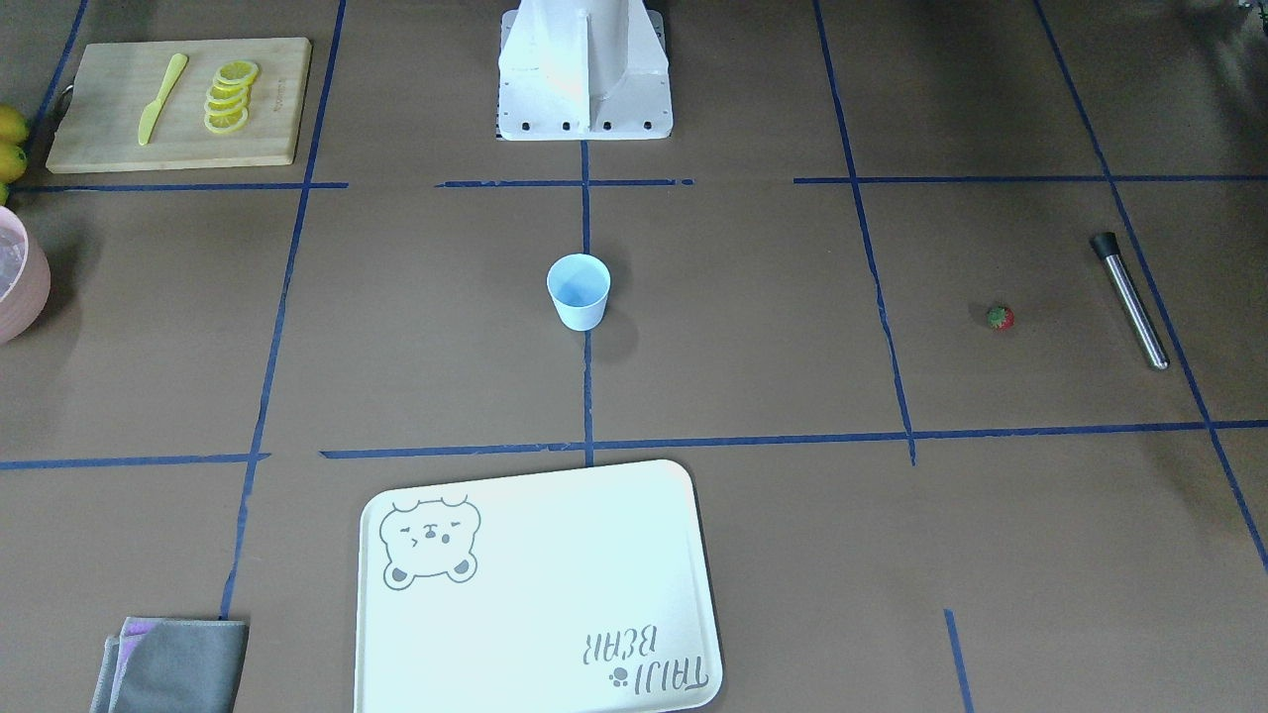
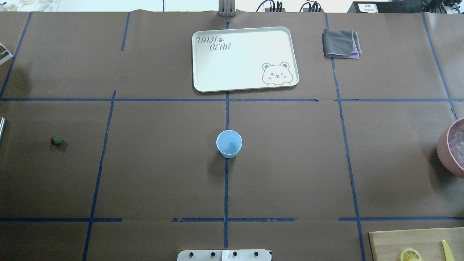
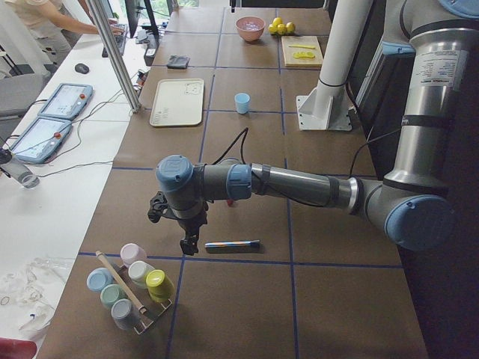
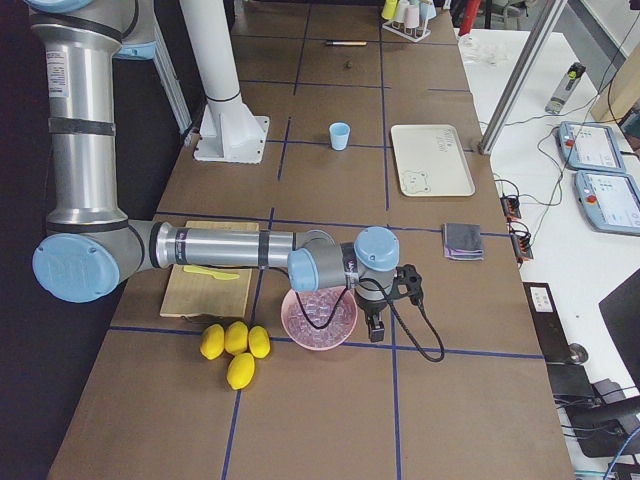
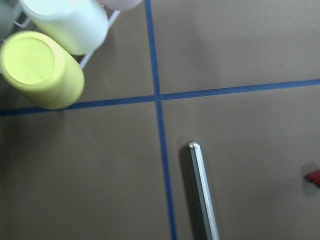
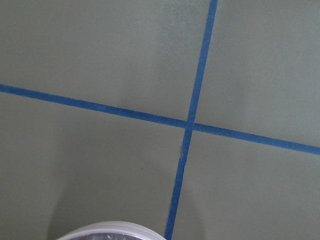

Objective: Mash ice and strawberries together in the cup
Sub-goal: 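Grasp an ice cube from the pink bowl with the right gripper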

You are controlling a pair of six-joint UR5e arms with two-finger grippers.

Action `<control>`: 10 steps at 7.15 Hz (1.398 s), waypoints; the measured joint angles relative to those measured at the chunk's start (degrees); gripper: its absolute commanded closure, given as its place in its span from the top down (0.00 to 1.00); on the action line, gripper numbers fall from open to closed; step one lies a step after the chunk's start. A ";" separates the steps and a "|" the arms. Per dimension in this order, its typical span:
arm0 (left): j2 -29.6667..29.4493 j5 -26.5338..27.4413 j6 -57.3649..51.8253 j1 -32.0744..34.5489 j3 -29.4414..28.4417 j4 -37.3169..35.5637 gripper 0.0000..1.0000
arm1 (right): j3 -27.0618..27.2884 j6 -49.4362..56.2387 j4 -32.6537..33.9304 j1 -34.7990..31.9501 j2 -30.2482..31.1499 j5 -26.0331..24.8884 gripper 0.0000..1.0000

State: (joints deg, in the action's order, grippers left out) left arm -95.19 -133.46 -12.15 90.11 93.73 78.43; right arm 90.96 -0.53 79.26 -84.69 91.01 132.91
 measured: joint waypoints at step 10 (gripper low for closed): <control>2.18 -0.20 -0.32 -0.81 2.13 0.23 1.00 | 12.12 -22.30 -3.33 7.86 11.12 3.80 0.94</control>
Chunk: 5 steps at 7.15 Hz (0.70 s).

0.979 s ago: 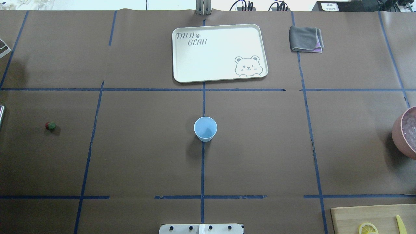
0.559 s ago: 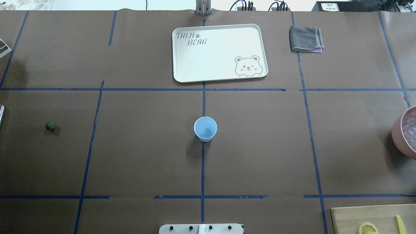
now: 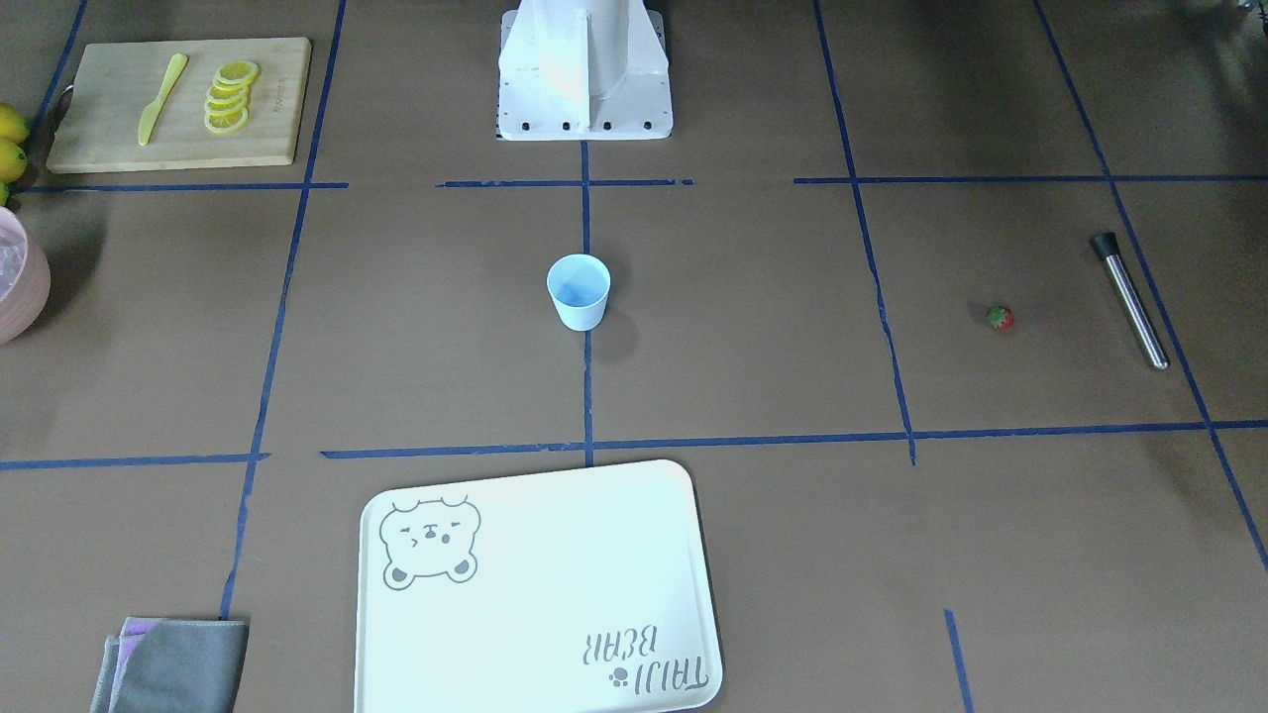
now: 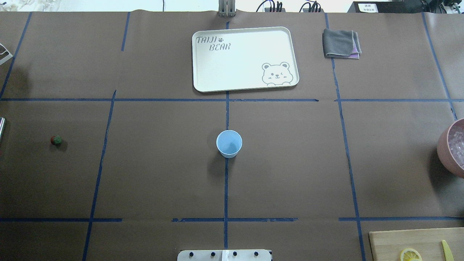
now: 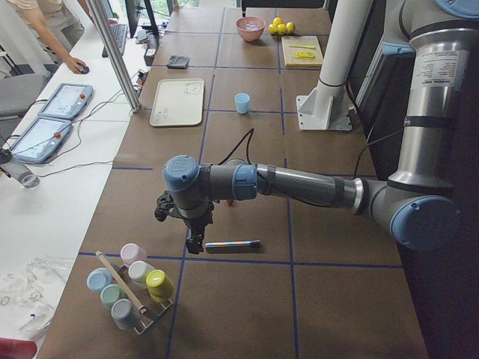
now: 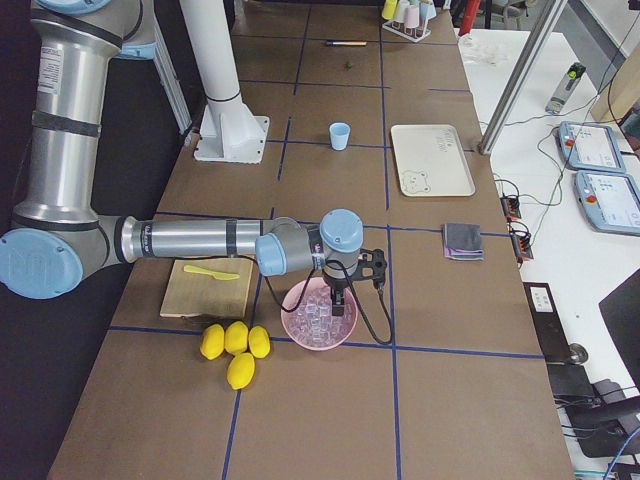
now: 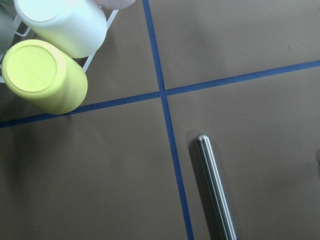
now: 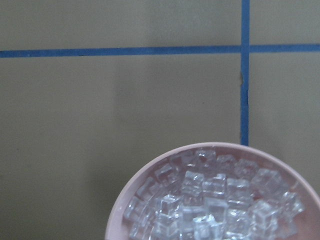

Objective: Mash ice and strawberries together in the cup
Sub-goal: 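Grasp an ice cube from the pink bowl with the right gripper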

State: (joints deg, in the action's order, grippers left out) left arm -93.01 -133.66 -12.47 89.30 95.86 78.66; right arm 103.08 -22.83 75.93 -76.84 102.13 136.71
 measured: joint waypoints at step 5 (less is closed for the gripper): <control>-0.06 -0.02 0.38 0.00 0.18 0.02 1.00 | 0.45 -16.16 -8.26 5.56 6.99 -2.20 0.90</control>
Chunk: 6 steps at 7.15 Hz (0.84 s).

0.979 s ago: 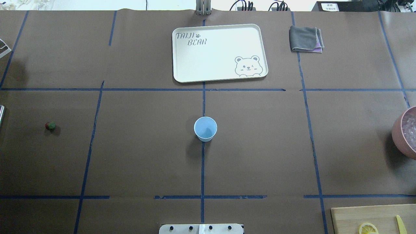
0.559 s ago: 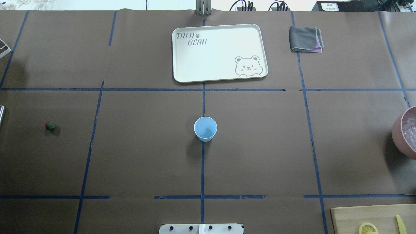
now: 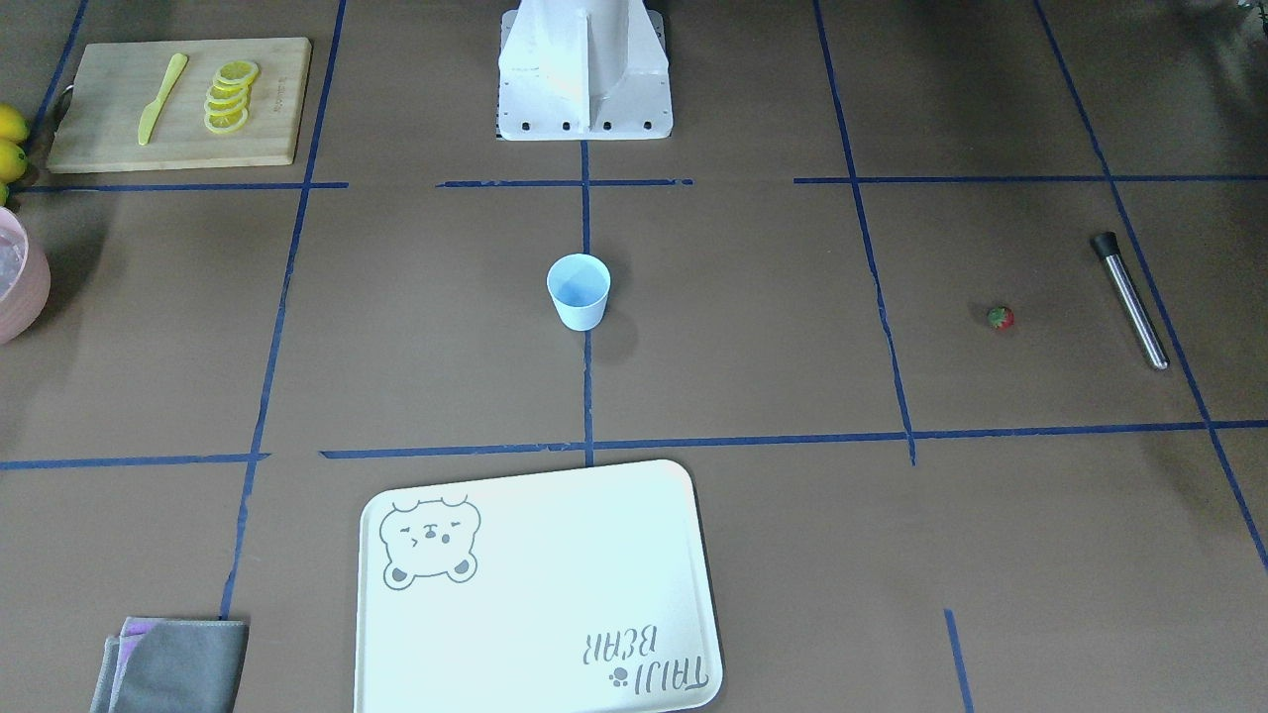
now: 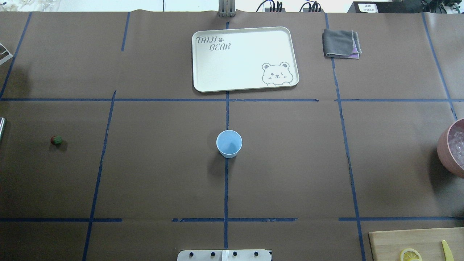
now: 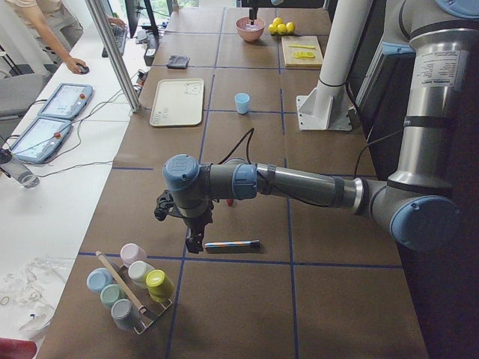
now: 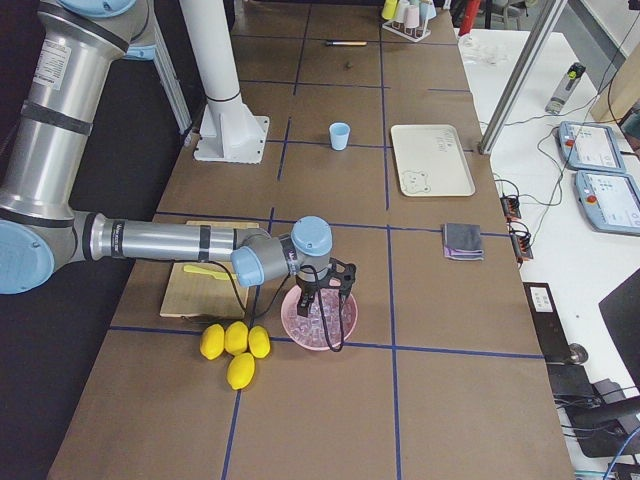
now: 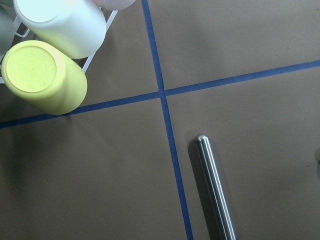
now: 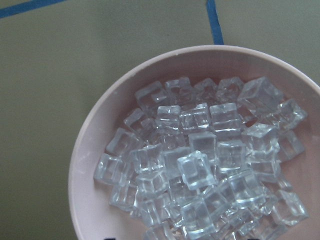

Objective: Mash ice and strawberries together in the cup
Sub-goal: 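Grasp an ice cube from the pink bowl with the right gripper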

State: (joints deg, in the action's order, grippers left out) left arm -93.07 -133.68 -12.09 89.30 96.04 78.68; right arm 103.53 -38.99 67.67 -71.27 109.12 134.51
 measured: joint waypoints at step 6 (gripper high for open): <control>0.01 0.00 0.05 0.00 0.00 0.24 1.00 | -2.19 -1.09 -0.08 2.38 -0.40 -1.59 0.82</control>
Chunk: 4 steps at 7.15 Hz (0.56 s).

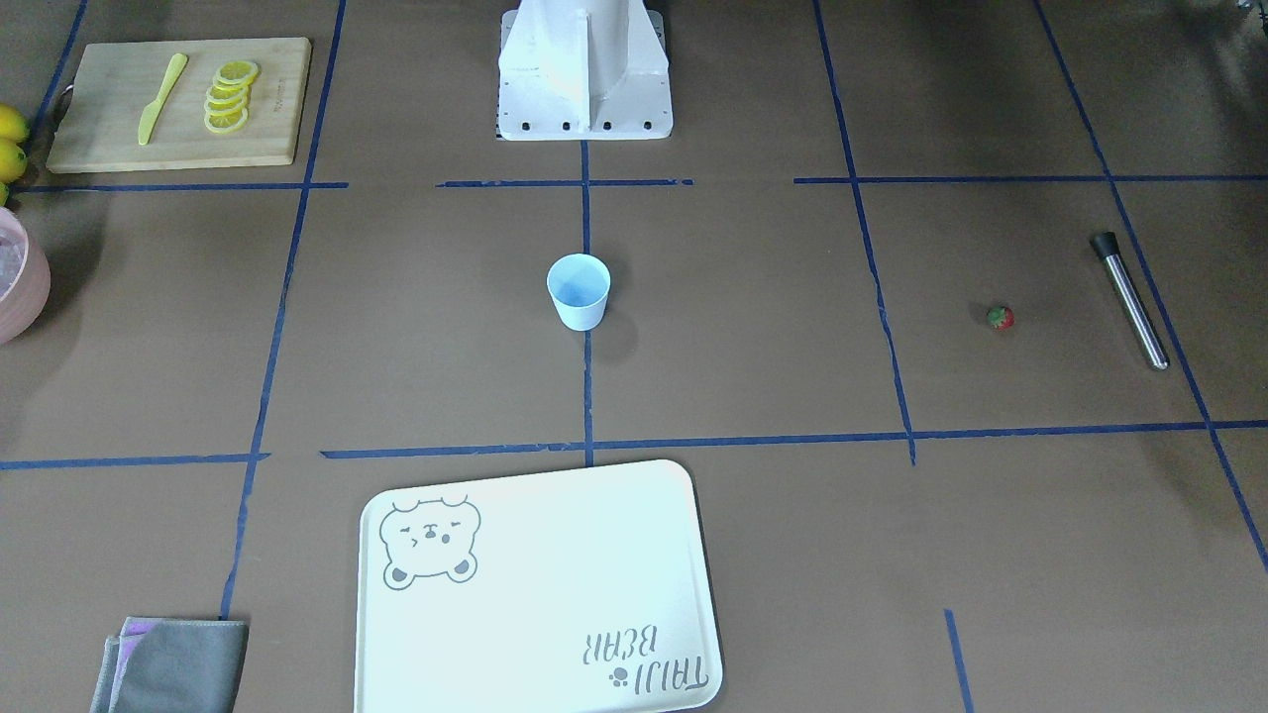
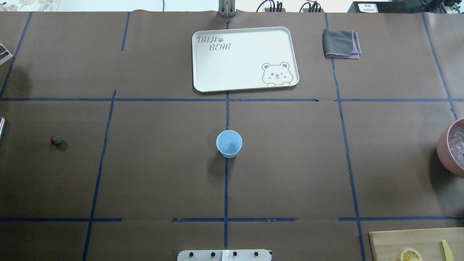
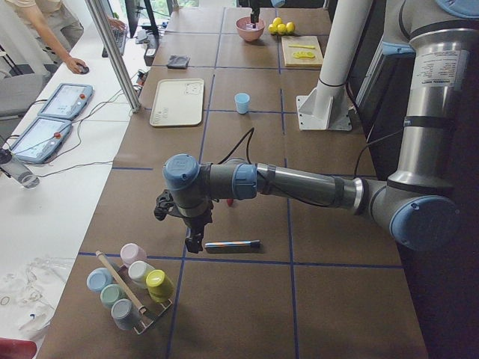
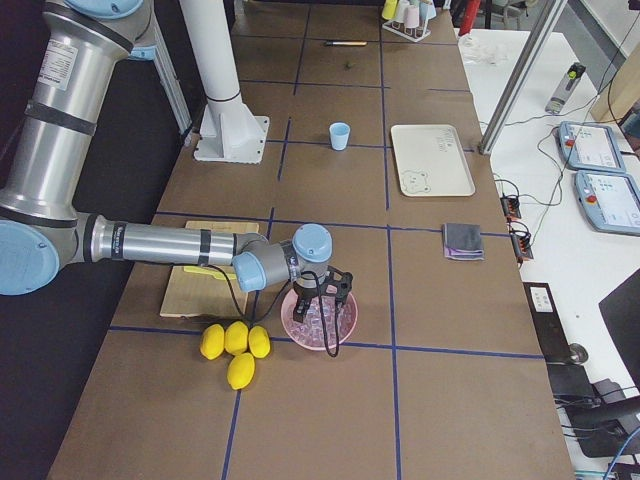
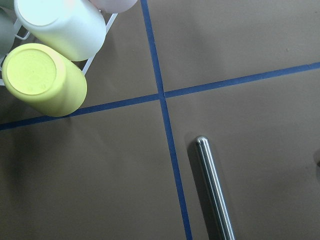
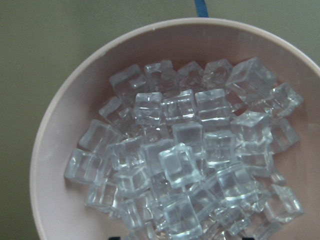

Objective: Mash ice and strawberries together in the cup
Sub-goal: 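Grasp an ice cube from the pink bowl with the right gripper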

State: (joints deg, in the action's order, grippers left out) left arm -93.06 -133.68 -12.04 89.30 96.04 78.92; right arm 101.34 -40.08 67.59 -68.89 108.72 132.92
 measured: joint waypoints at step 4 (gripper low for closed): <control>0.06 0.06 0.00 0.00 -0.10 0.00 1.00 | -0.45 -0.69 -0.06 0.73 -0.35 -0.53 0.49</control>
State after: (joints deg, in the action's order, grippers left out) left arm -93.00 -133.62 -12.04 89.30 95.94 78.93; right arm 100.89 -40.77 67.53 -68.16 108.37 132.39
